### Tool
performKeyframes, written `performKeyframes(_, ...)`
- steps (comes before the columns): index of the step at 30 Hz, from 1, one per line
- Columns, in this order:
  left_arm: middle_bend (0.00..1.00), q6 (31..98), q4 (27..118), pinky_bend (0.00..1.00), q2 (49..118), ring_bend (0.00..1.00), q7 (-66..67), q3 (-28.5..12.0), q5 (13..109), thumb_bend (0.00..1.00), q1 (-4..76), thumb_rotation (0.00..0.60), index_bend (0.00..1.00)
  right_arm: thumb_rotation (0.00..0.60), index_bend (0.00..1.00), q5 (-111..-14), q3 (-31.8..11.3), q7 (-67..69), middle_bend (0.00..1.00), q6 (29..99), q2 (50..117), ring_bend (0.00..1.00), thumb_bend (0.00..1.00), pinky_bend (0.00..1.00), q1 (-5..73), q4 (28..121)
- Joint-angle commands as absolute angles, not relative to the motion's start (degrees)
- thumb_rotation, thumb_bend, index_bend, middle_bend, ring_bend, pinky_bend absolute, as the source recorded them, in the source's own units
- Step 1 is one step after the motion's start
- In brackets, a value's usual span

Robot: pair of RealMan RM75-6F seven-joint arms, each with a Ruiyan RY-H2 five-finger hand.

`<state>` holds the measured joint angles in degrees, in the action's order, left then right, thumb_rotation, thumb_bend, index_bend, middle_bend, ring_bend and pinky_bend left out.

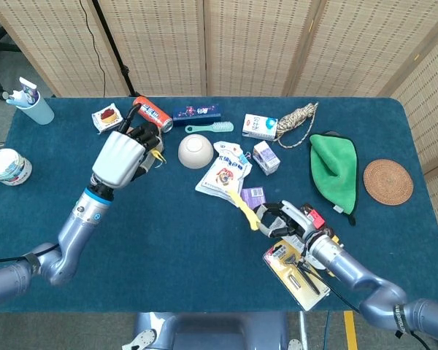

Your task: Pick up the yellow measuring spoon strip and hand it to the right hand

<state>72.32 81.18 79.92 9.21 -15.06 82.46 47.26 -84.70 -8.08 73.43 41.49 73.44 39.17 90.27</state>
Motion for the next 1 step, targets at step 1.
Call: performKeyframes(1, 0.55, 72.5, 81.2, 0.0, 79.7, 0.43, 9.0, -15.1, 82.5, 0.49, 47.0, 0.6, 0.73, 0.6, 0.65, -84.8, -7.8, 73.7, 0.37, 41.7, 73.4, 0.32, 0.55, 0.0, 39.2, 90.1)
